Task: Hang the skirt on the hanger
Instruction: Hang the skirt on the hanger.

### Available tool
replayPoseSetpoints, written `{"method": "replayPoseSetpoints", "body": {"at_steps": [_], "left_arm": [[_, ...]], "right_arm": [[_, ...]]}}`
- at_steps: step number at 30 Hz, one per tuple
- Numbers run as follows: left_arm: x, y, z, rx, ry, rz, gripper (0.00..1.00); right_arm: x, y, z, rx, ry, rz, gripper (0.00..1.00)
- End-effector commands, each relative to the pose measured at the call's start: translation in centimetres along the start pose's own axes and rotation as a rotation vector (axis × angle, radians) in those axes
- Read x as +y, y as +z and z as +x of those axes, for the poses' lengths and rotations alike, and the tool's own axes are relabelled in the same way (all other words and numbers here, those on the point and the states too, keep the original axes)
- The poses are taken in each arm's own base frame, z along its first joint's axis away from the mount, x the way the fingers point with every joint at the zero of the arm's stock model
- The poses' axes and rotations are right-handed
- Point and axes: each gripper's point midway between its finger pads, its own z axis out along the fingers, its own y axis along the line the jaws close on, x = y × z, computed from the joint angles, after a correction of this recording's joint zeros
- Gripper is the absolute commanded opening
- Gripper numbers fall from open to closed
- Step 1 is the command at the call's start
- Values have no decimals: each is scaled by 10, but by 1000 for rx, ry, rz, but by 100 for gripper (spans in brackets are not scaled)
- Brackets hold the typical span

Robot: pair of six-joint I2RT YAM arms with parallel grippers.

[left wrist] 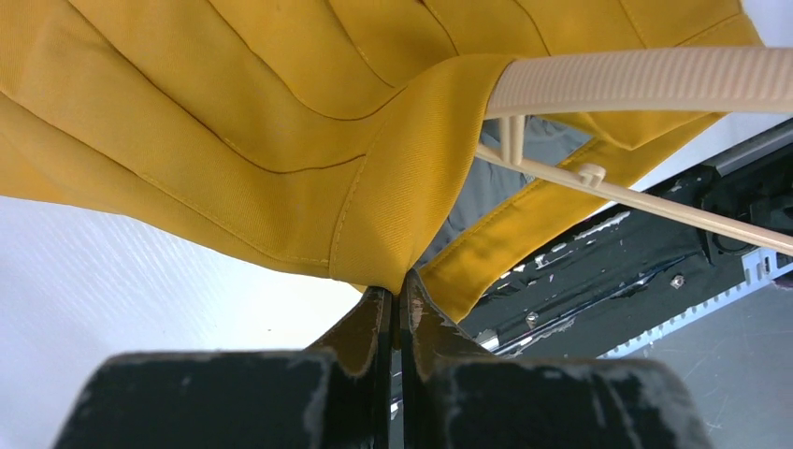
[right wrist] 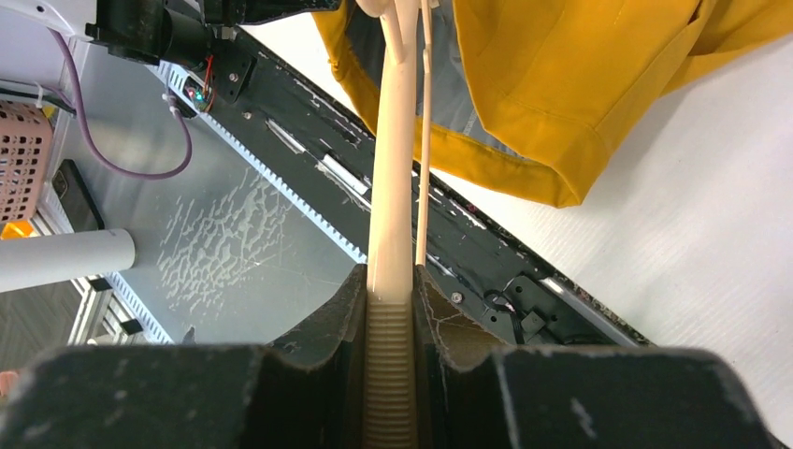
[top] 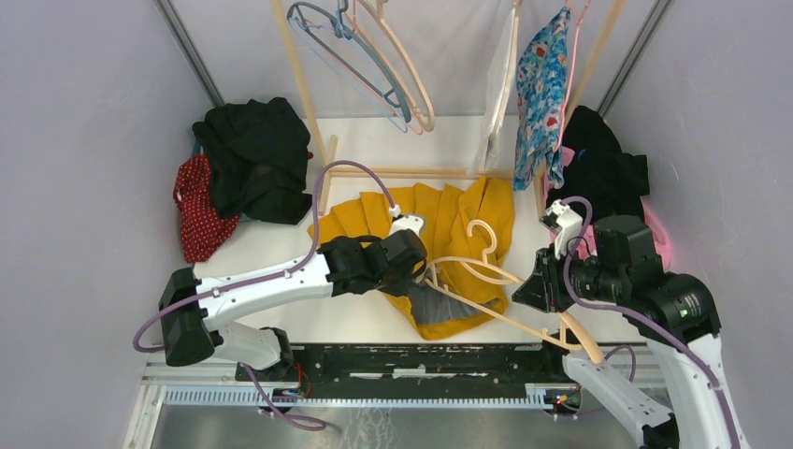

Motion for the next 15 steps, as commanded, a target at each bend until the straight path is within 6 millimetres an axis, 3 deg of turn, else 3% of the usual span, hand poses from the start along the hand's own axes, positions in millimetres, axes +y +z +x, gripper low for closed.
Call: {"method": "replayPoseSetpoints", "body": {"at_steps": [1, 15], "left_arm": [[-10, -18, -26, -66, 7, 52, 3], [-2, -20, -36, -67, -10, 38, 3]], "right_arm": [[6, -1, -31, -77, -101, -10, 2], [10, 9, -49, -90, -214, -23, 1]]}}
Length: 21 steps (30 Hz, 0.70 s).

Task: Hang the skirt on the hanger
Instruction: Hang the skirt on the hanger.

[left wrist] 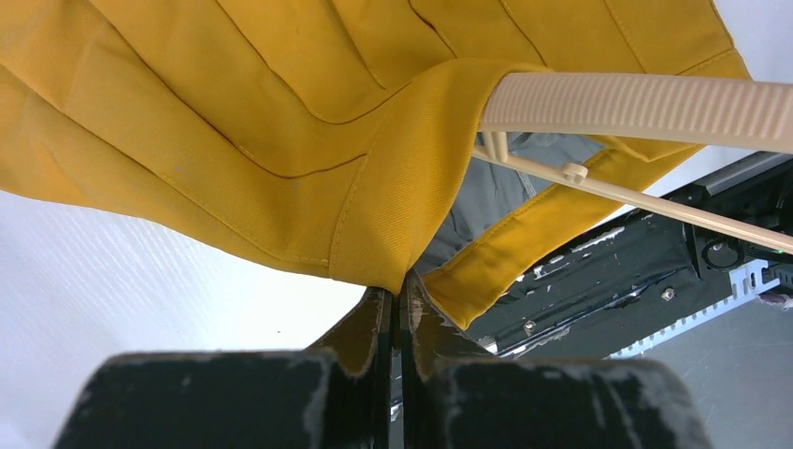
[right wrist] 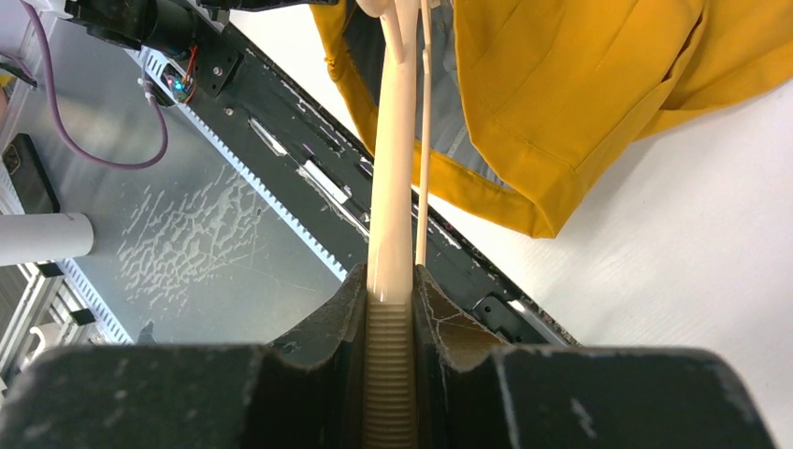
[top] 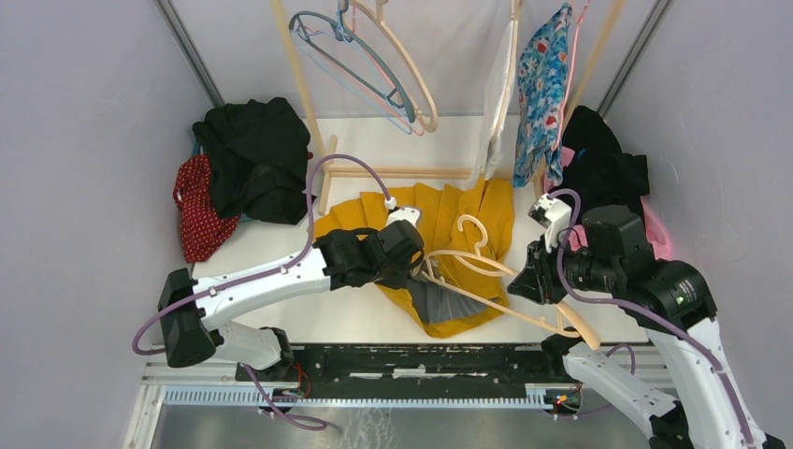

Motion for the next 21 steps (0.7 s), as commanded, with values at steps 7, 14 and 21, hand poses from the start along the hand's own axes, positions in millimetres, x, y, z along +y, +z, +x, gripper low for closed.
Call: {"method": "replayPoseSetpoints", "body": {"at_steps": [7, 14, 21], "left_arm": [[-5, -18, -28, -61, 3, 46, 3], [-1, -20, -32, -69, -8, 40, 3], [4, -26, -38, -81, -28, 39, 3]], "right_arm": [[2, 9, -41, -116, -140, 9, 2], [2, 22, -47, -195, -168, 9, 2], [4, 53, -21, -155, -208, -20, 2]]}}
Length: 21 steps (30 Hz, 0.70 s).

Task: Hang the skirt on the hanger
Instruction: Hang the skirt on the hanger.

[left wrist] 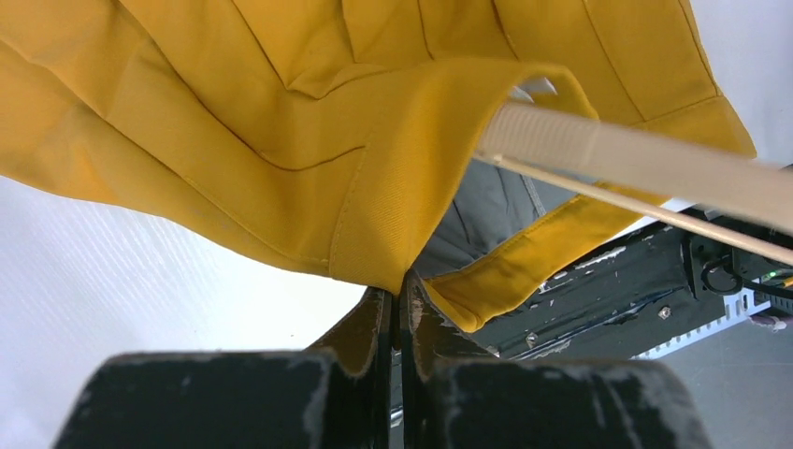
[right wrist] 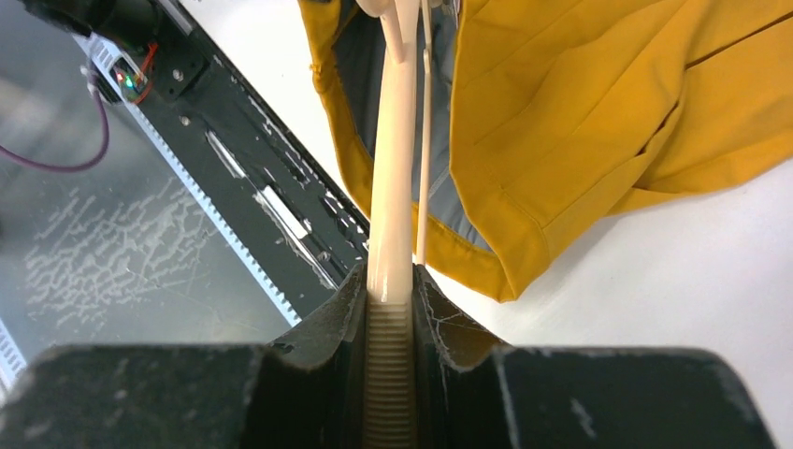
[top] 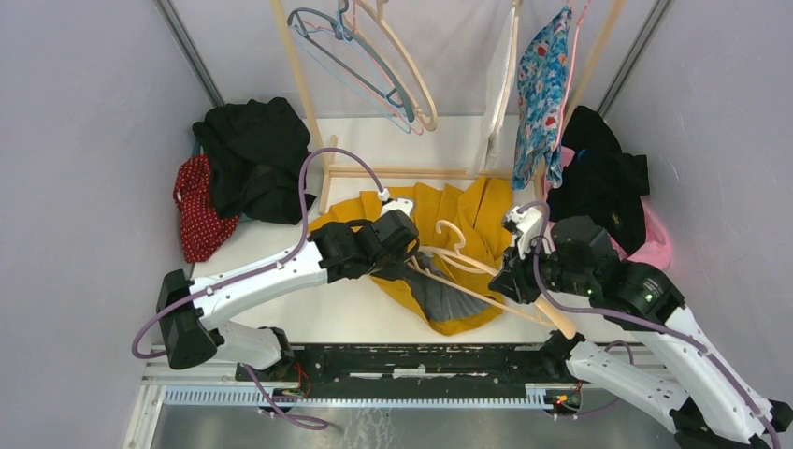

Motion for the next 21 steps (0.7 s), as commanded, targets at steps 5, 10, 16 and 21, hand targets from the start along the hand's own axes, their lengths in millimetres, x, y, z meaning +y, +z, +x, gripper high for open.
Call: {"method": "replayPoseSetpoints", "body": {"at_steps": [5, 10, 16, 21], "left_arm": [[-9, -29, -28, -82, -5, 76, 3], [-13, -32, -28, -78, -8, 106, 3], [-20, -40, -23, -79, -20, 179, 3], [-20, -39, -11, -67, -32, 214, 3]], "right_arm": [[14, 38, 3, -102, -87, -6, 2], [22, 61, 4, -177, -133, 45, 2], [35, 84, 12, -248, -164, 97, 2], [45, 100, 22, -277, -160, 111, 2]]}}
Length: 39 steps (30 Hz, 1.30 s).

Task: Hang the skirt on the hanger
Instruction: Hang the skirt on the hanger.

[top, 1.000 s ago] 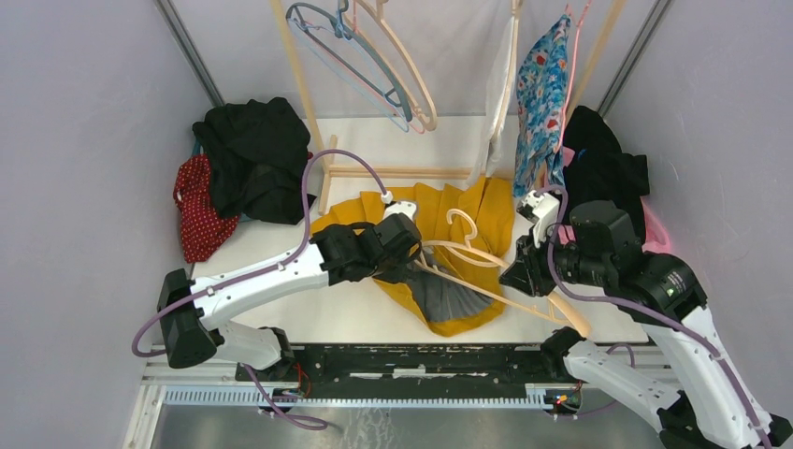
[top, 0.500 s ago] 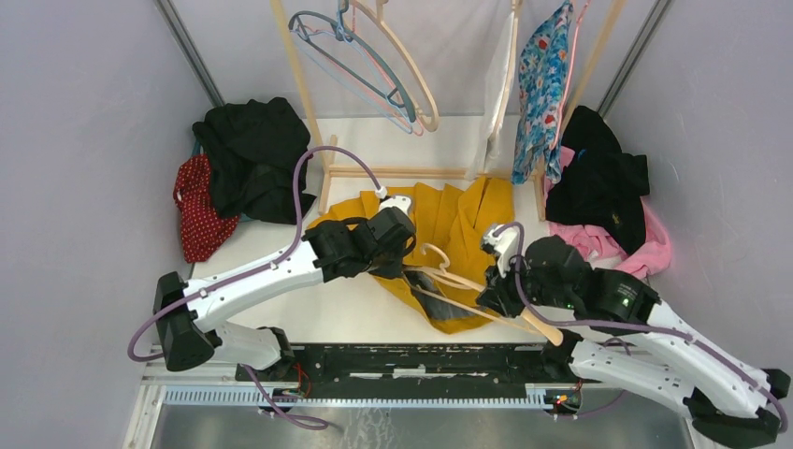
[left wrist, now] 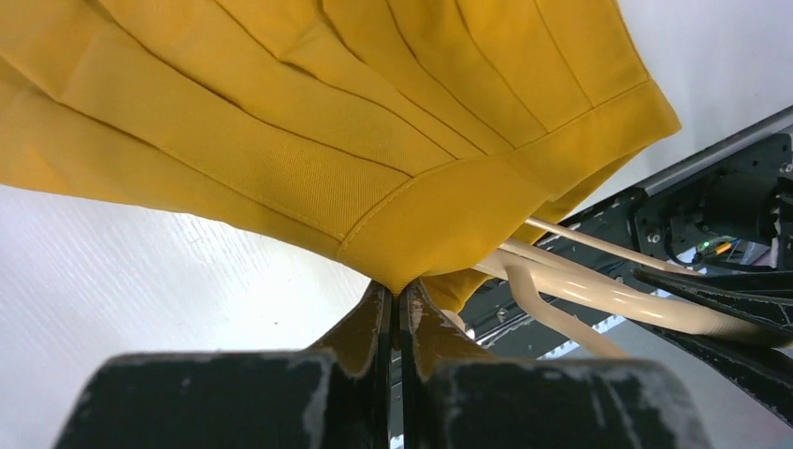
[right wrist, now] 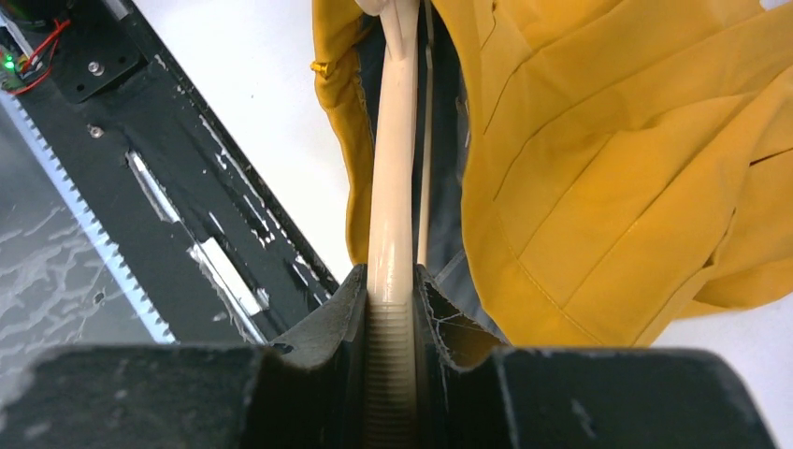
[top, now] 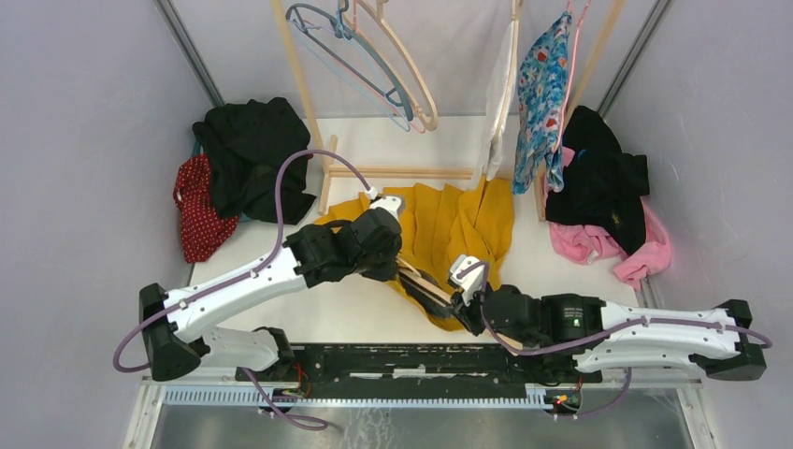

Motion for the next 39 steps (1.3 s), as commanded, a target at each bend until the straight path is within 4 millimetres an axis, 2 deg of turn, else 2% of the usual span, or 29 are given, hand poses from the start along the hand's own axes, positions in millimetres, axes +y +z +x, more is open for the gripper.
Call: {"method": "replayPoseSetpoints", "body": {"at_steps": [1, 7, 10, 11, 17, 21, 26, 30, 32, 33, 39], "left_arm": [[-15, -10, -4, -40, -3, 115, 3], [-19, -13, 1, -56, -26, 169, 4], [-21, -13, 3, -68, -36, 193, 7], [-20, -13, 5, -80, -49, 208, 12], [-20, -21, 12, -132, -99, 288, 18], [-19, -19, 22, -134, -120, 329, 20], [-19, -15, 36, -114, -122, 356, 27], [-3, -9, 48, -97, -151, 300, 34], [10, -10, 55, -90, -171, 246, 46], [17, -10, 59, -83, -181, 222, 48], [26, -18, 68, -92, -227, 233, 49]], "right_arm": [[2, 11, -28, -169, 105, 69, 2], [7, 24, -19, -209, 167, 53, 2], [10, 29, -20, -247, 208, 39, 2], [12, 34, -17, -263, 238, 36, 1], [16, 46, -4, -275, 283, 17, 2], [22, 54, -2, -277, 276, 4, 2], [30, 63, -9, -281, 258, -4, 1], [29, 66, -13, -285, 245, 12, 1], [27, 67, -10, -286, 246, 21, 1], [26, 67, -9, -285, 250, 25, 1], [22, 73, -4, -325, 279, 6, 1]]}}
